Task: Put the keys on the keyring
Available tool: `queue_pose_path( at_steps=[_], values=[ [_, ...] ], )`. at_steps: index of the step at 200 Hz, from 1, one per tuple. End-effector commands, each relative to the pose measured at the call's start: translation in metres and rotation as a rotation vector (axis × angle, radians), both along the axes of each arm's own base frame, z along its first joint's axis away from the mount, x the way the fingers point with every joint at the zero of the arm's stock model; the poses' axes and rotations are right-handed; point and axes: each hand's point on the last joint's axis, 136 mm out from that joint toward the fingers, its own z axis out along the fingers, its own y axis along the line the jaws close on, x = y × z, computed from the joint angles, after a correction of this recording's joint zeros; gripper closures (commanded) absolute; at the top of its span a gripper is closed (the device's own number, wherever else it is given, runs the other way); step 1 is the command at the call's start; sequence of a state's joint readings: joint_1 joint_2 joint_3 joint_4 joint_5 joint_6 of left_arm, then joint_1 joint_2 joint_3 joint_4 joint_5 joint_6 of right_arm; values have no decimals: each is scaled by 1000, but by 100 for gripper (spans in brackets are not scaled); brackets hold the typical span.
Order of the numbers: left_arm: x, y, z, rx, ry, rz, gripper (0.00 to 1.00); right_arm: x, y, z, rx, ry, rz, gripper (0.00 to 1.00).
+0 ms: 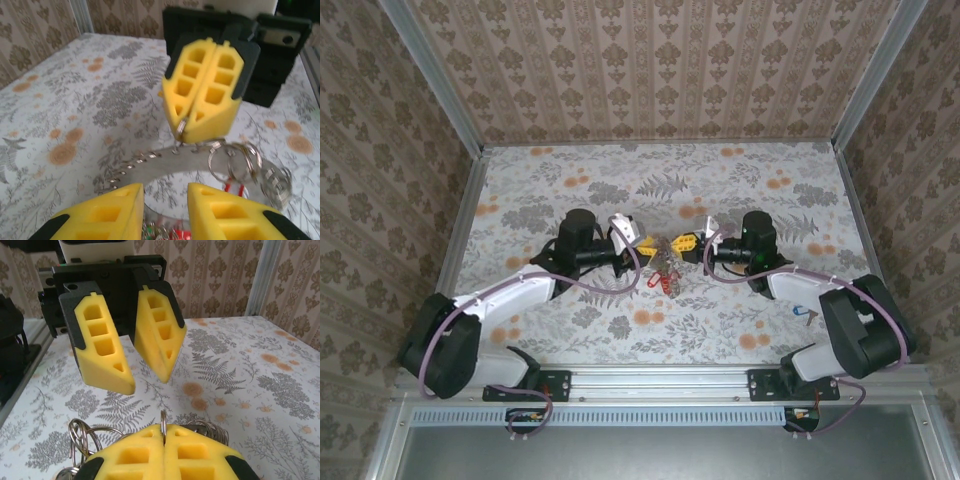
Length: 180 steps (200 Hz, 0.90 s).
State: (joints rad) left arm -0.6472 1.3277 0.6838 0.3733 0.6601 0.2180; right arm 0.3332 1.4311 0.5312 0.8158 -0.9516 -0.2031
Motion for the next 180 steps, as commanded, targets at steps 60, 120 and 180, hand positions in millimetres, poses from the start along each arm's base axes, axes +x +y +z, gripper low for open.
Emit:
queue_pose_path(
  at_steps=[60, 120, 180],
  values=[
    [1, -17, 26, -153, -9, -69, 71, -4, 3, 38, 137, -43, 42, 100],
    [-1, -24, 27, -137, 2, -131, 71, -9, 6, 40, 133, -33, 80, 100],
    [-4, -27, 27, -119, 14, -171, 75, -8, 7, 42, 132, -33, 86, 100]
  ],
)
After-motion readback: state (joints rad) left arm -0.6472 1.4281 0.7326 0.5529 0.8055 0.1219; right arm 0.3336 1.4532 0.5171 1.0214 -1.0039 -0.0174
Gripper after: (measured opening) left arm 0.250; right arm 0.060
